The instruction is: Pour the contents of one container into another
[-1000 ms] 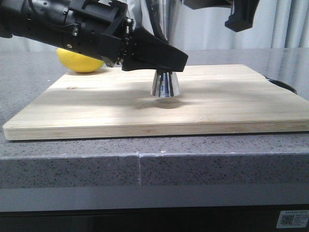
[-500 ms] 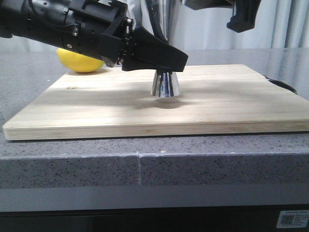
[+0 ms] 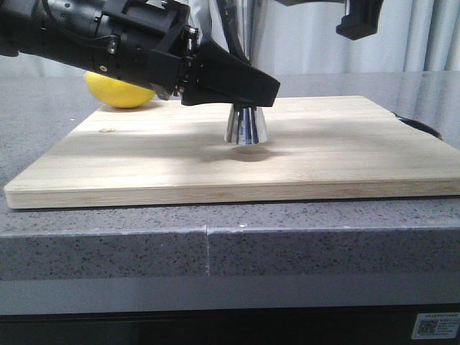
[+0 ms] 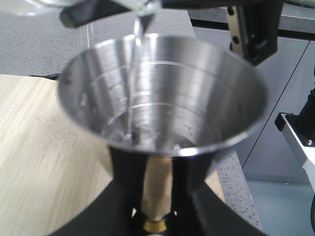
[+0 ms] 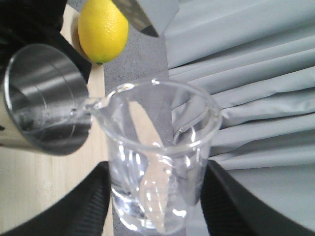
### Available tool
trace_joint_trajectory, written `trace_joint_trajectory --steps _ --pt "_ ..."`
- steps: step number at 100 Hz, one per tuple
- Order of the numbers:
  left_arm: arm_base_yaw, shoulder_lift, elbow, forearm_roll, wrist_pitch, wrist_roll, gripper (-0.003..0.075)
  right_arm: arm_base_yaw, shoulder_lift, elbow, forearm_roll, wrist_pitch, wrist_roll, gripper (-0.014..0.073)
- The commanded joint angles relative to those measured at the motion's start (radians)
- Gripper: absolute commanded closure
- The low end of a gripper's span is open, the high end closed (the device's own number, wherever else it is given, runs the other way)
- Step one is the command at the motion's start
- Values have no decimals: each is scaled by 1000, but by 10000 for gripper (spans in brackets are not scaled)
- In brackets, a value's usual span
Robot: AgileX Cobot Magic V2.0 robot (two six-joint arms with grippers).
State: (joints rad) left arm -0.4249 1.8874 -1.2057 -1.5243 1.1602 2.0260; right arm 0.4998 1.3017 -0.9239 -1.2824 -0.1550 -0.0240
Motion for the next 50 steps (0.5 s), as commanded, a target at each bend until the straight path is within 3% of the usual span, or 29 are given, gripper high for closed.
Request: trace_joint_trajectory --steps 1,50 --pt "-6 -59 -29 -68 90 0 731 0 -39 -37 -1 -16 -1 275" --pt "-6 -59 -29 -68 90 0 731 0 -39 -37 -26 -7 -1 275"
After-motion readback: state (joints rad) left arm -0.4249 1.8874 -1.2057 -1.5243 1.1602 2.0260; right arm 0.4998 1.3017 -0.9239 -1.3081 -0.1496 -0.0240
